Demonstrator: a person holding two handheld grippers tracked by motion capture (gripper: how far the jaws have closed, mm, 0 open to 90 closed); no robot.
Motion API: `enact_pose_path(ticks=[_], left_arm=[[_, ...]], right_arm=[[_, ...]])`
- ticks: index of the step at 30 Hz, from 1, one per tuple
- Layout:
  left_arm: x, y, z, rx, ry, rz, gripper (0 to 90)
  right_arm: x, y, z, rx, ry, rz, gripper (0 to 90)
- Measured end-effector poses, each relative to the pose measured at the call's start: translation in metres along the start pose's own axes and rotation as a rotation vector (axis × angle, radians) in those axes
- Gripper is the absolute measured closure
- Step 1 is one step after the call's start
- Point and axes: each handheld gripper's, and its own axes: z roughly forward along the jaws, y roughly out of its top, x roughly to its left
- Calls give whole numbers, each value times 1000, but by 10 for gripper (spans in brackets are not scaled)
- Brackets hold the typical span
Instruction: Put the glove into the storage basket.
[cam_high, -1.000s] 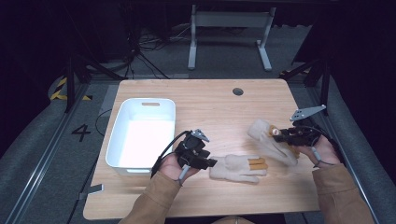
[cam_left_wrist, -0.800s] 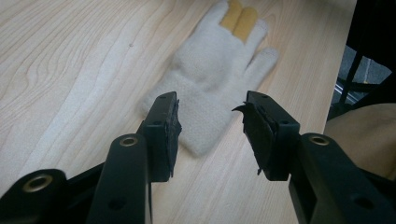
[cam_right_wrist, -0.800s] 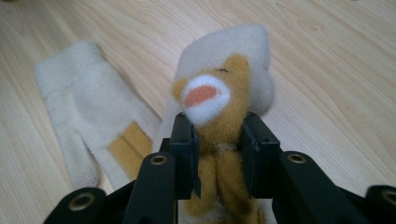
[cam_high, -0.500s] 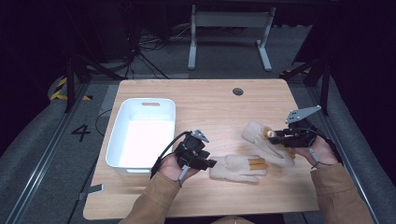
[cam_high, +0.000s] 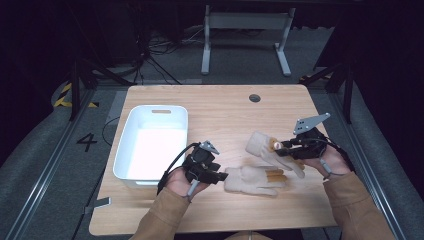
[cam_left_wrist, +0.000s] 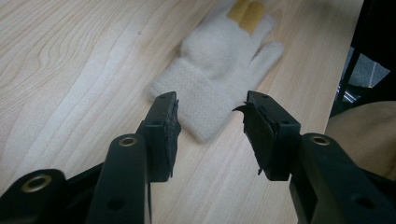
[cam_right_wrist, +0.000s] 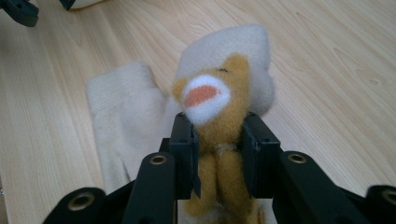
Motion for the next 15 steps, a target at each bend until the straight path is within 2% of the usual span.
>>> enact_pose_path(ticks=[4,15], left_arm=[[0,1,1,1,-3,0,554],[0,3,2,2,-4,4,553]], right_arm=[[4,1,2,-1,11,-10,690],[19,5,12,4,53,-74,688]])
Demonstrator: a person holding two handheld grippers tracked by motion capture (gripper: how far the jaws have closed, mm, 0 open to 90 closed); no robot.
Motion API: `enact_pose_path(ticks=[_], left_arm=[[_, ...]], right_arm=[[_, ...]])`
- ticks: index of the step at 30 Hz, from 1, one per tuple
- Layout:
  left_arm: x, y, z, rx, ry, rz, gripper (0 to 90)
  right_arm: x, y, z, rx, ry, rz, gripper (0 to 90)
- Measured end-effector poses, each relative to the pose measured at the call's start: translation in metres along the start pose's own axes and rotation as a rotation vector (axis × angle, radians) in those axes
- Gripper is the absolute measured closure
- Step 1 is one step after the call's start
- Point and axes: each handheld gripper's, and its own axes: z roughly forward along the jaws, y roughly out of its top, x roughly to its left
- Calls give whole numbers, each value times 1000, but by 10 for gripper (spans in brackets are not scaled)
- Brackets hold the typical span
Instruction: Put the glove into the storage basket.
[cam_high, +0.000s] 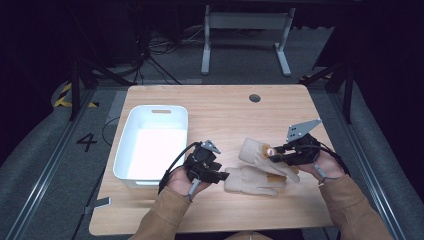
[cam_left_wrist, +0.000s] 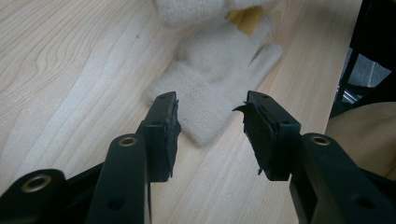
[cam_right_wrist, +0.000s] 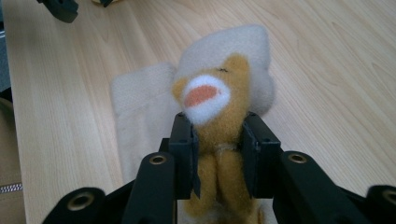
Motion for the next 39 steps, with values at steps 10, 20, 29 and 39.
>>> enact_pose_path(ticks=[10,20,29,39], left_arm=[[0,1,1,2,0,4,553],[0,1,3,6,-3,4,552],[0,3,4,12,-4,7,551],[0,3,5,12,-5,9,551]], right_arm=[[8,2,8,12,30,-34,687],[19,7,16,31,66,-77,687],[27,7,24,44,103,-109,686],[35,8,36,77,141,-144,684]])
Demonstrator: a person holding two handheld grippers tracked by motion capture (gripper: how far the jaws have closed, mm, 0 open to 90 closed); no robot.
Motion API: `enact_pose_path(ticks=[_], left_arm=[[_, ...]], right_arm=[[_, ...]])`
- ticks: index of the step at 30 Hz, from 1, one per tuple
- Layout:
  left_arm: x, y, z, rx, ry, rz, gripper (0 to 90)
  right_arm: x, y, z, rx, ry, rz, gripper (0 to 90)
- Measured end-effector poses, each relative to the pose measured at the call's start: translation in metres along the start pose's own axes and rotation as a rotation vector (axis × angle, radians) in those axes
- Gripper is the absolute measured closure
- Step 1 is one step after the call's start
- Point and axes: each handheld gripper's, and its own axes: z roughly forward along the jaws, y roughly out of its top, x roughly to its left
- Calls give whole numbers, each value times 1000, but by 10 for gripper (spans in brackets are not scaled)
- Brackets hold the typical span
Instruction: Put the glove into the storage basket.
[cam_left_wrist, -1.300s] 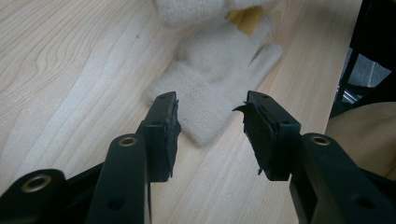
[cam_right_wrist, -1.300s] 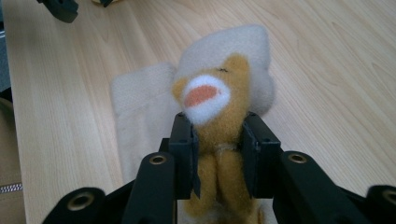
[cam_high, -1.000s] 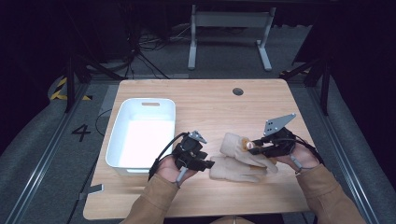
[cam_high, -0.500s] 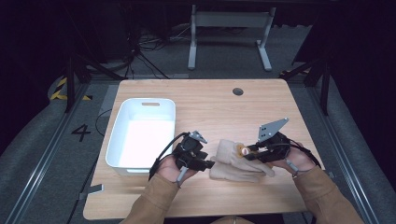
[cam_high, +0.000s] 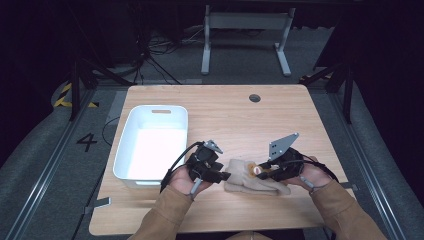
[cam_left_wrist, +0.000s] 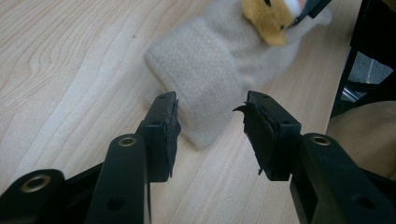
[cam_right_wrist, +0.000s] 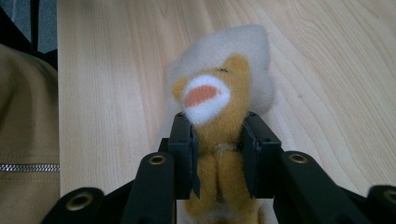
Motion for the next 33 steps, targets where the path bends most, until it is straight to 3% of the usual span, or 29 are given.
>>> enact_pose_path(ticks=[8,13,16,18,21,25,33], left_arm=[[-1,0,1,5,-2,1,551],[0,0,3,10,4,-5,548],[0,0,3,11,2,-3,547],[-1,2,6,20,-1,5,547],[-1,2,7,21,-1,7,545],[-2,7,10,12,-9,23,529],[-3,14,15,7,12,53,410]], right_arm=[[-3,-4,12,53,17,-1,672],[-5,-6,18,80,-62,9,606],[-6,-7,20,93,-70,9,580],[-6,-8,23,98,-107,6,500],[-6,-9,22,93,-113,11,463],[-7,-12,12,41,-125,38,440],[-9,-22,-6,-26,-180,102,432]])
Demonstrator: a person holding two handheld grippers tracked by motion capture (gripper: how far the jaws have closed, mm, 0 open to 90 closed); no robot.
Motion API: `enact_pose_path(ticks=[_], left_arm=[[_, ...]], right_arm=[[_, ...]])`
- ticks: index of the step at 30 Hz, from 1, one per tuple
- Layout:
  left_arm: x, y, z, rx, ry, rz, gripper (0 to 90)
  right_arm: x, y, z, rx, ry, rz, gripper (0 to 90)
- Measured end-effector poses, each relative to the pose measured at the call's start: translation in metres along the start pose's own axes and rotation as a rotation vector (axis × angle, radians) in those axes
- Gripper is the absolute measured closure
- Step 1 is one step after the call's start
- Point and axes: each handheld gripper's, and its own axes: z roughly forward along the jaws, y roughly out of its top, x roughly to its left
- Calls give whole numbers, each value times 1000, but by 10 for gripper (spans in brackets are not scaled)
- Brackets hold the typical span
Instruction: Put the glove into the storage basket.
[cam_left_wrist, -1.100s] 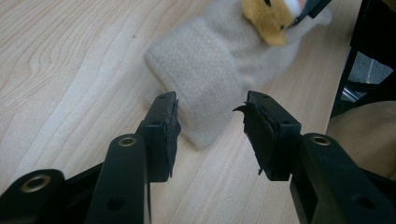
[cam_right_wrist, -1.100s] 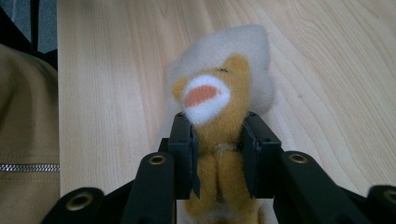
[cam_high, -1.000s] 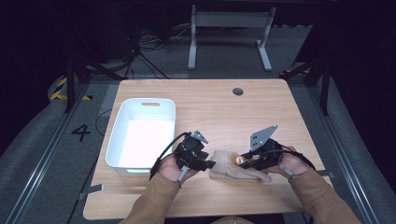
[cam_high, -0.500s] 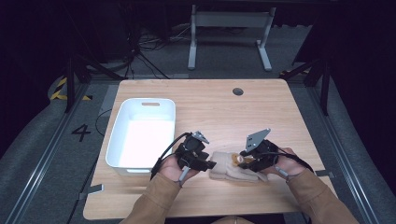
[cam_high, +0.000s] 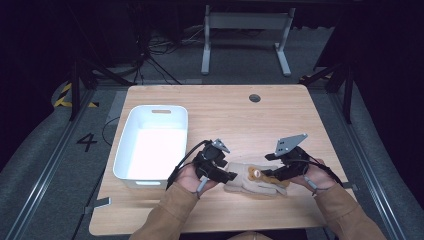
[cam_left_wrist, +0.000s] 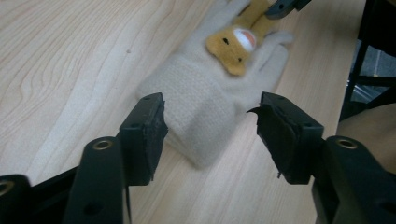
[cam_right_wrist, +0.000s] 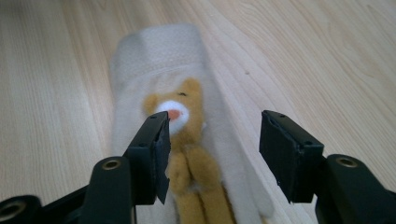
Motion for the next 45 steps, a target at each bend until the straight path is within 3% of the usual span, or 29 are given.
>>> enact_pose_path(ticks=[5,8,13,16,26,32,37,40,45], left_arm=[[0,5,4,-6,-5,12,305],[-3,9,7,-12,-6,50,248],[-4,13,11,-20,-1,65,174],[-4,15,17,-26,1,72,149],[-1,14,28,-48,6,105,127],[2,13,34,-61,17,105,93],[3,11,37,-63,28,95,79],[5,9,40,-61,27,96,61],[6,10,41,-66,26,90,15]], right_arm=[[-3,-6,-7,-22,-29,41,430],[-7,-14,-16,-48,-55,87,427],[-12,-24,-24,-75,-73,139,419],[-18,-33,-28,-79,-70,178,367],[-33,-53,-35,-108,-103,275,360],[-40,-62,-38,-127,-127,323,341],[-50,-76,-41,-163,-201,400,325],[-54,-81,-42,-169,-221,428,314],[-57,-83,-40,-162,-223,434,306]])
